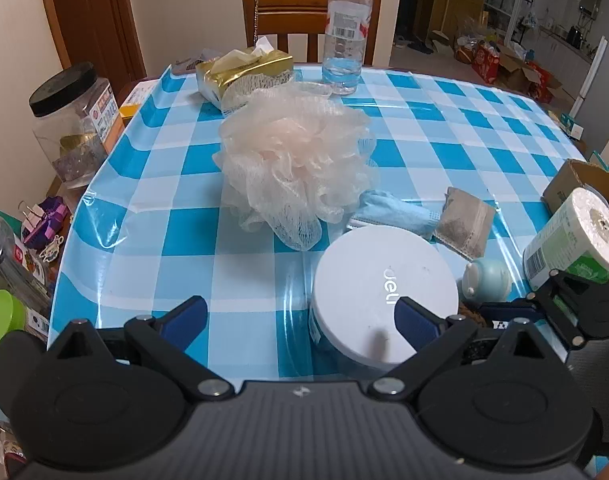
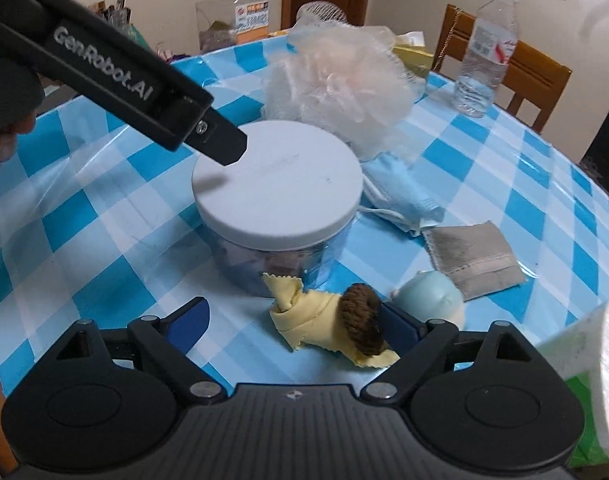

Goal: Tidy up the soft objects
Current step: 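Move both tools back over the table toward the remaining items, then grasp the brown hair tie with the right gripper while the left grasps the mesh puff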

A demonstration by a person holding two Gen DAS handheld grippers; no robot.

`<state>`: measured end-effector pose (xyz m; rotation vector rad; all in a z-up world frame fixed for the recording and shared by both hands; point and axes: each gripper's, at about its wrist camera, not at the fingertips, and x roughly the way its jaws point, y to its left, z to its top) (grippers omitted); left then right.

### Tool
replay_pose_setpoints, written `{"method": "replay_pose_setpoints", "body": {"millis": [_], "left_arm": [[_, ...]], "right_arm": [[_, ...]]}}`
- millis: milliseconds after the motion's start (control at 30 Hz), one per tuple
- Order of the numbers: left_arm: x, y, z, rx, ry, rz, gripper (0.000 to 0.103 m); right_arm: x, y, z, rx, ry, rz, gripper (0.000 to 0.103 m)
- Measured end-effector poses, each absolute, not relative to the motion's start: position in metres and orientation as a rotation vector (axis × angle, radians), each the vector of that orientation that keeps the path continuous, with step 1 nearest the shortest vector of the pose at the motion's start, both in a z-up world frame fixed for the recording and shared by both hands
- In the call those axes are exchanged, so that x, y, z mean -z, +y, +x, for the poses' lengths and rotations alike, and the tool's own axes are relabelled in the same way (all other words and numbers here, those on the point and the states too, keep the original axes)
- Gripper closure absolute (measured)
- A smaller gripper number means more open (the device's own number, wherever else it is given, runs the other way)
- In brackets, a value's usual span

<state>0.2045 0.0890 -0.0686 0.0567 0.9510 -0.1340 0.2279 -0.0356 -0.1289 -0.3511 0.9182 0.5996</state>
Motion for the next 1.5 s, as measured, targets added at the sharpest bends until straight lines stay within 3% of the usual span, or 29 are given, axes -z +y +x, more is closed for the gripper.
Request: {"method": "replay_pose_setpoints", "body": {"millis": [500, 933, 1500], "left_arm": [[0.068, 0.087, 0.204, 0.161, 0.947, 0.045, 0.004], [0.063, 0.088, 0.213, 0.184, 0.936, 0.070, 0.004], [0.058, 0.105, 0.314, 0.231, 0.897, 0.089, 0.003]], "right_arm": [[0.137, -0.052, 0.204, -0.631, 1.104, -0.261, 0.009], [0.145, -0.081, 0.209, -0.463, 1.108, -0.283, 0.009], [0.155, -0.080, 0.218, -0.442, 1.074, -0.274, 0.000]]}}
